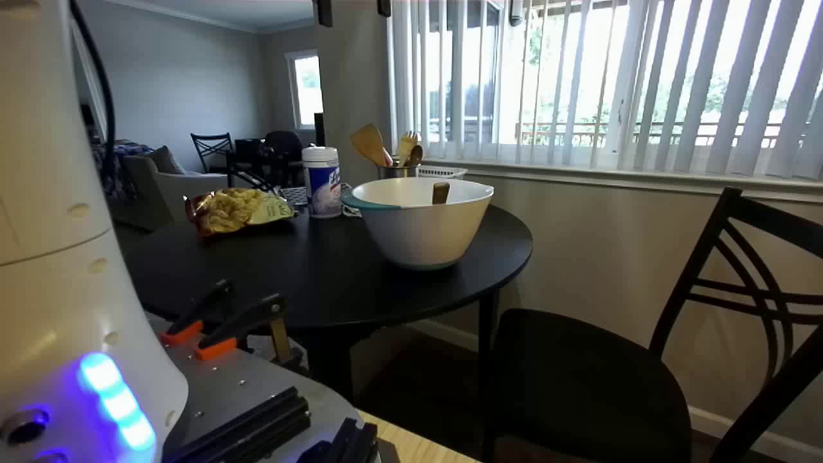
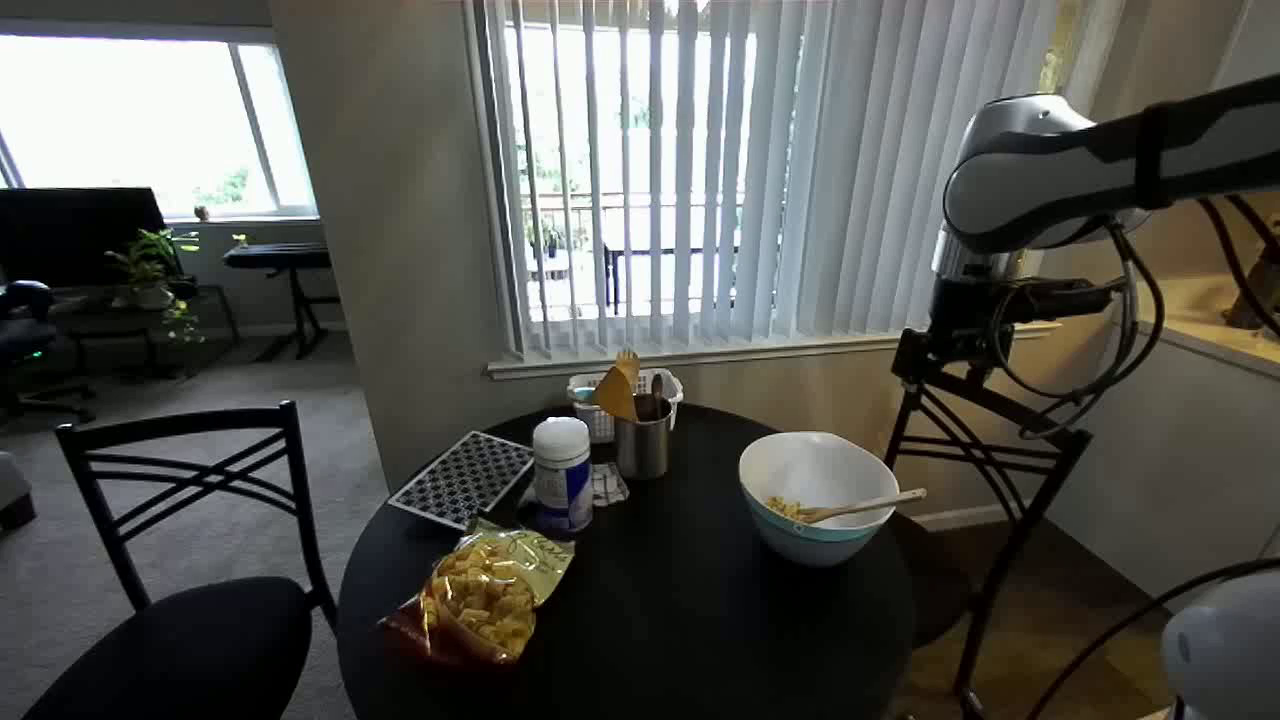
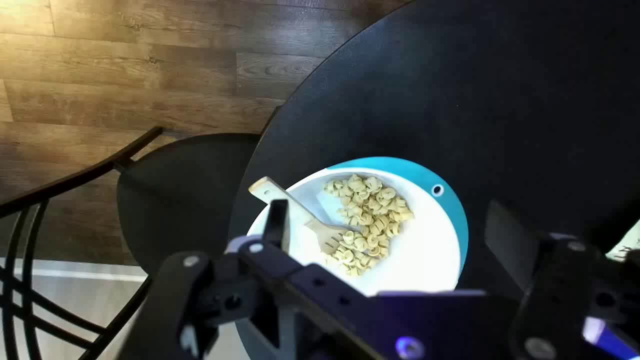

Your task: Use the wooden spoon to stir in the bowl

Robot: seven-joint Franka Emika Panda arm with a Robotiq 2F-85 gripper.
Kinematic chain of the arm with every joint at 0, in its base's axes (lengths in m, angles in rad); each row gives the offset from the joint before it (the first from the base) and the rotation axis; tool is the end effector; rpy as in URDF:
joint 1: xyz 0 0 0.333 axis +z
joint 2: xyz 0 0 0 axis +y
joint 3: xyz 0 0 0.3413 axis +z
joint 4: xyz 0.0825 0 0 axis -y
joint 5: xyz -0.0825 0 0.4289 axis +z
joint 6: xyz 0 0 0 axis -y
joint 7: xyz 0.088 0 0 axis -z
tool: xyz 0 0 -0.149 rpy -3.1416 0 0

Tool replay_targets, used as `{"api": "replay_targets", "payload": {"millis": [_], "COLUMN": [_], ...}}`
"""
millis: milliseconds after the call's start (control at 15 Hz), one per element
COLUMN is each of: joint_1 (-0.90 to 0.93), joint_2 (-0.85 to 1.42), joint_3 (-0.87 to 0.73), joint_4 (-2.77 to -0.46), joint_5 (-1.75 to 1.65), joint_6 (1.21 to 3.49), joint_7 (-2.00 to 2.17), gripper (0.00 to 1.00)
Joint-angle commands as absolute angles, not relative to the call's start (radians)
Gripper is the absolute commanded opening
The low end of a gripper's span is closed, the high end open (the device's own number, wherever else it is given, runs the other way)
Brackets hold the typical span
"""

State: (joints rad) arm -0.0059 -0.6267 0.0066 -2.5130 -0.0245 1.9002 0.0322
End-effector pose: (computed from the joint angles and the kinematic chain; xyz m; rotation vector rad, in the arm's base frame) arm 0.3901 -0.0025 0.4554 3.1144 -0.0389 0.0223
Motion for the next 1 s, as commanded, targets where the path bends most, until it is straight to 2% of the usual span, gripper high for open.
{"api": "replay_targets", "payload": {"millis": [0, 667, 933], "joint_1": [-0.007, -0.007, -0.027], "joint_2": [-0.626, -0.626, -0.532], "joint_3": [0.008, 0.008, 0.029], "joint_4": [-2.511, -2.511, -2.409], "joint_5": [-0.024, -0.024, -0.061], "joint_6": [1.898, 1.898, 1.884], "joint_7": [0.032, 0.032, 0.078], "gripper": [1.0, 1.0, 1.0]}}
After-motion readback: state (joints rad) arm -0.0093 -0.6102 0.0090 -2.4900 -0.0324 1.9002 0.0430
